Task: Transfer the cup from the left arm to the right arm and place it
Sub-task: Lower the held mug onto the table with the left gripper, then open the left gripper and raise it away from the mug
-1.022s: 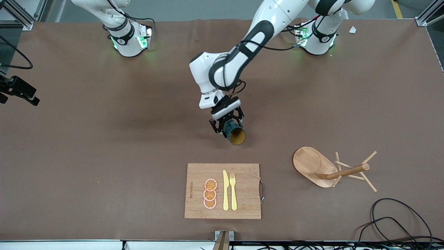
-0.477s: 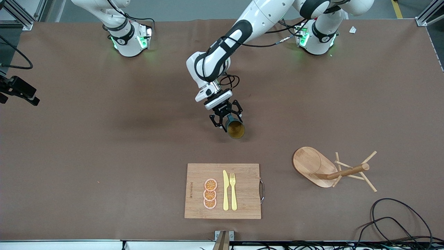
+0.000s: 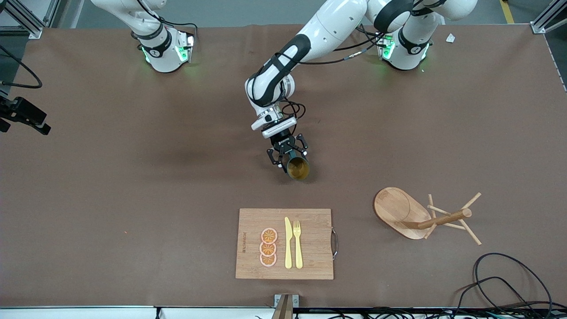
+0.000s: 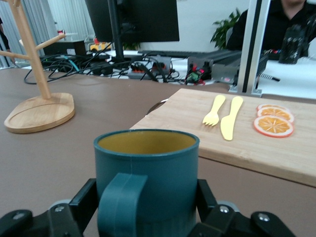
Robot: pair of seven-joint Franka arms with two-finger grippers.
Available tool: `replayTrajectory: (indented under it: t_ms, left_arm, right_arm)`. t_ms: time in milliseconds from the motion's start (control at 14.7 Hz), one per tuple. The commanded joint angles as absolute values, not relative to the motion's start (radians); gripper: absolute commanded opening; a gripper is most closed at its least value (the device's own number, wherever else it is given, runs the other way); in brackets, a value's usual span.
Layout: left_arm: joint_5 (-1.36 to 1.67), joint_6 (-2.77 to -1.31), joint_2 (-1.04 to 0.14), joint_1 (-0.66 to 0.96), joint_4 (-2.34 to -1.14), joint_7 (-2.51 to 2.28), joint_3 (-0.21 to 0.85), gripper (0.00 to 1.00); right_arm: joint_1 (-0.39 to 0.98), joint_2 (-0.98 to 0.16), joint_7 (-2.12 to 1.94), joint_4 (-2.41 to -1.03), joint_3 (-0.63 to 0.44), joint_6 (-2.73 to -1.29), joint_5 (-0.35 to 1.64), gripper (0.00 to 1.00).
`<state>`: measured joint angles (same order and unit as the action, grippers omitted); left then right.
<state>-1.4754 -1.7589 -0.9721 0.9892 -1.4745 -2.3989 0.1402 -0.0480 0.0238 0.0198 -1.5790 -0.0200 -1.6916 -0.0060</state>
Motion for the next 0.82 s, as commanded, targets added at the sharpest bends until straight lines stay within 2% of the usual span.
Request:
replayTrajectory:
  t_ms: [0, 68, 477, 749]
  left_arm:
    - [-1.506, -1.747, -0.989, 1.011, -1.451, -2.418, 0.132, 0.83]
    - [-1.505, -1.746, -0.988, 1.023, -1.454, -2.413, 0.133, 1.0]
    - [-1.355, -1.619, -0.974, 1.138, -1.474, -2.41, 0.146, 1.0]
    - [-1.177, -1.603, -0.858, 1.147, -1.467, -2.369, 0.208, 1.0]
  right_arm:
    - [-0.074, 0.038, 0.002, -1.595, -0.005, -1.695, 0.014, 1.0]
    - [-0.074, 0.038, 0.002, -1.595, -0.005, -1.697, 0.014, 1.0]
    - [-0.074, 0.038, 0.002, -1.595, -0.005, -1.695, 0.014, 1.0]
    - [-0.074, 0.038, 0.003, -1.595, -0.005, -1.694, 0.014, 1.0]
